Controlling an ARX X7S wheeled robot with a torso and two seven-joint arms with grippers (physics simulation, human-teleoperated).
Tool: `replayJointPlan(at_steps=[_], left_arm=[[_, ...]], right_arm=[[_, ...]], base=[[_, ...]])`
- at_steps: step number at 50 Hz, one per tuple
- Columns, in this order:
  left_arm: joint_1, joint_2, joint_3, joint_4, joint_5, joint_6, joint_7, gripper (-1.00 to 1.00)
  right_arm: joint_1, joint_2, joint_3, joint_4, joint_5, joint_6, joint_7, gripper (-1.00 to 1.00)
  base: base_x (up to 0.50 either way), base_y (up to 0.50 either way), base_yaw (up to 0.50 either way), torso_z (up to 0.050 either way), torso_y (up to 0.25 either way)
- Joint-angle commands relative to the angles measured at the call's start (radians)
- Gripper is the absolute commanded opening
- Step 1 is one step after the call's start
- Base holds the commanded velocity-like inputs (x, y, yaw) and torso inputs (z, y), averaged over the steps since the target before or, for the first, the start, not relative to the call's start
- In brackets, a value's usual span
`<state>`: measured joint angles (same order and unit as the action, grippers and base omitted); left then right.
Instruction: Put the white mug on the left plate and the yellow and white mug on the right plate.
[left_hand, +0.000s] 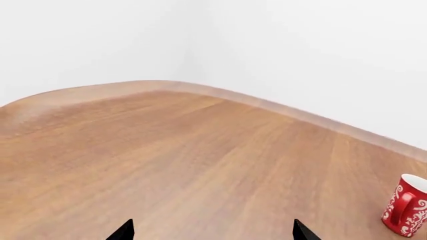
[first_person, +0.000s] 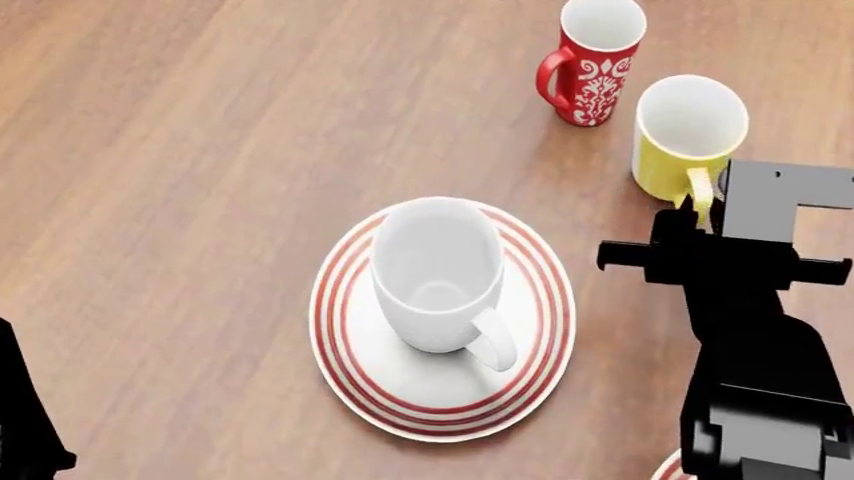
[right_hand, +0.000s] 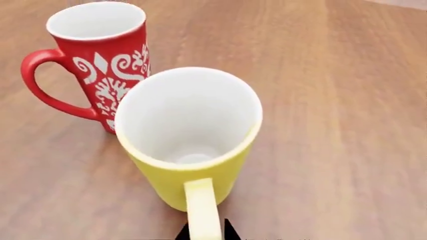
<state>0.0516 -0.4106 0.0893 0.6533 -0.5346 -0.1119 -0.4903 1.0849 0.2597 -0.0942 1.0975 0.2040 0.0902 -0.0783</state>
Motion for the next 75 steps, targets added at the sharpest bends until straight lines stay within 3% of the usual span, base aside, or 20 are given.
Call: replayJointPlan(at_steps=[1,11,16,25,29,40,48,63,75], left_arm=[[0.002,-0.006,-0.007,0.015,-0.012,-0.002,-0.008,1.00],[0.005,-0.007,-0.007,0.011,-0.012,0.004,-0.010,1.00],[0.005,-0.006,-0.004,0.003,-0.009,0.010,-0.006,1.00],[-0.003,-0.010,-0.010,-0.018,-0.017,0.018,0.002,1.00],[-0.012,-0.011,-0.010,-0.027,-0.021,0.015,0.004,1.00],[-0.014,-0.013,-0.008,-0.030,-0.021,0.018,0.004,1.00],[0.008,-0.012,-0.004,-0.007,-0.012,0.021,-0.009,1.00],[0.028,-0.025,-0.015,0.021,-0.024,0.019,-0.020,1.00],[0.023,-0.028,-0.012,0.026,-0.025,0.013,-0.028,1.00]], right_arm=[[-0.022,-0.004,0.009,-0.001,0.012,-0.069,0.002,-1.00],[-0.302,0.027,0.060,-0.566,0.093,-0.107,0.018,-1.00],[-0.403,0.049,0.003,-0.750,-0.031,-0.163,0.091,-1.00],[-0.461,0.034,0.010,-0.822,-0.026,-0.098,0.143,-1.00],[-0.426,0.031,0.032,-0.847,0.043,0.042,0.140,-1.00],[-0.423,0.031,0.036,-0.849,0.069,0.058,0.130,-1.00],[-0.666,0.097,0.113,-1.172,0.212,0.134,0.105,-1.00],[-0.896,0.151,0.192,-1.461,0.282,0.225,0.190,-1.00],[-1.035,0.162,0.226,-1.573,0.284,0.216,0.218,-1.00]], base=[[0.00,0.00,0.00,0.000,0.000],[0.00,0.00,0.00,0.000,0.000],[0.00,0.00,0.00,0.000,0.000],[0.00,0.00,0.00,0.000,0.000],[0.00,0.00,0.00,0.000,0.000],[0.00,0.00,0.00,0.000,0.000],[0.00,0.00,0.00,0.000,0.000],[0.00,0.00,0.00,0.000,0.000],[0.00,0.00,0.00,0.000,0.000]])
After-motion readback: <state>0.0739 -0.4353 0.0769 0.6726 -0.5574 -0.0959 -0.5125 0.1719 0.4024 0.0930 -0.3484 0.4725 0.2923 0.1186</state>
